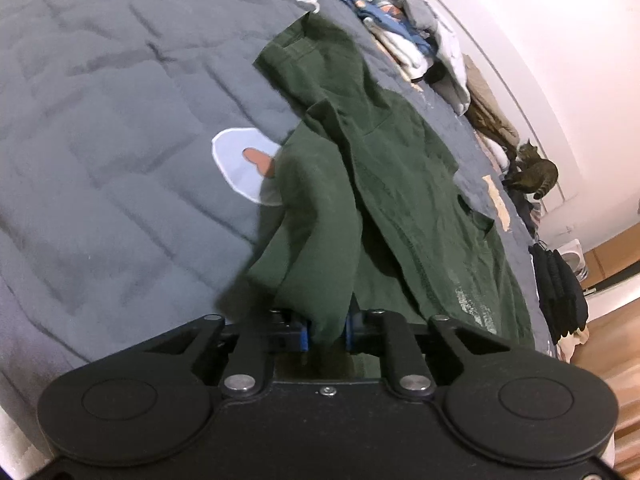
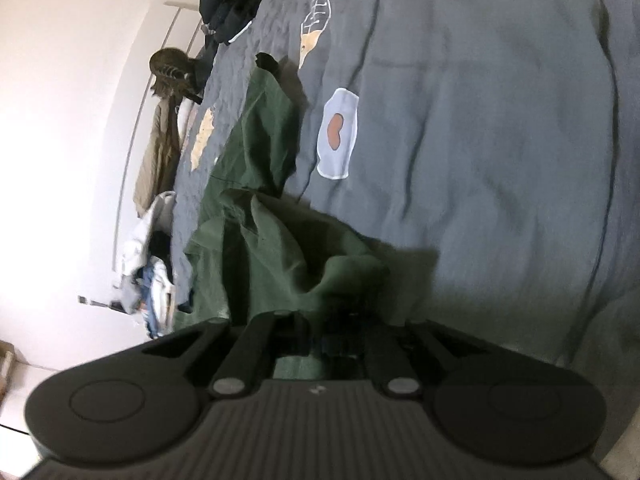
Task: Fold clothes
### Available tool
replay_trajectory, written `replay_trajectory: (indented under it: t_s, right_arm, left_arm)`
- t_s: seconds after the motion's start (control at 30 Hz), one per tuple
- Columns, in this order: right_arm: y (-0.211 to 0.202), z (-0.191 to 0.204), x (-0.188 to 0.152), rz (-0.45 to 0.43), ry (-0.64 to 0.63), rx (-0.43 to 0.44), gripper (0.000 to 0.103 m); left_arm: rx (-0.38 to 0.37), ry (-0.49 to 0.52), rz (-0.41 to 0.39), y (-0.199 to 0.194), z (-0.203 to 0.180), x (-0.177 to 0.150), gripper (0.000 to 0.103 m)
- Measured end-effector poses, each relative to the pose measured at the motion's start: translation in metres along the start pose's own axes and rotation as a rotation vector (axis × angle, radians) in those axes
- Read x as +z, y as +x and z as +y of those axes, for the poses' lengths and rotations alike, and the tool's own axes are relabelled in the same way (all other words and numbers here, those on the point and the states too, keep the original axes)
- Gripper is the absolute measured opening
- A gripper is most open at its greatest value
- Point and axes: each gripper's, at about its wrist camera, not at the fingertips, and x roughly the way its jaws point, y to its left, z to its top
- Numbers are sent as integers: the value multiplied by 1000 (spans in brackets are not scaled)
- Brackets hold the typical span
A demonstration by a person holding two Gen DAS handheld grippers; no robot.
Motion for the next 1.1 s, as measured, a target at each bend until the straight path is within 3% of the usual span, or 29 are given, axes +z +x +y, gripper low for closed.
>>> replay_trajectory:
  t_s: [0.33,0.67,0.77,0.9,0.97,1.07,1.1]
  right_arm:
    - [-47,6,-10,-4,7,87,3]
    - [-110,-33,-30,32,-5,10,3]
    - [-122,-34,-33,38,-69,-9,3]
    - [-119,-23,-33,94,-230,-137,9]
    - [-121,-17,-34,98,-276,-190,12]
    - [-136,-3,-39,62,-397,-202,23]
    - [-142,4,-39,45,-440,-210,31]
  left_arm:
    - [-45,16,-6,-42,4,-4,12]
    - [-18,42,63,-79,28,-36,12]
    - [-6,68,77,-86,31,-44,13]
    - [104,161,93,-83,20,-44,30]
    - [138,244,58,-89,10,-47,32]
    - [172,345,-16,-105,0,-50,37]
    - [169,372,-37,-111,-2,-50,37]
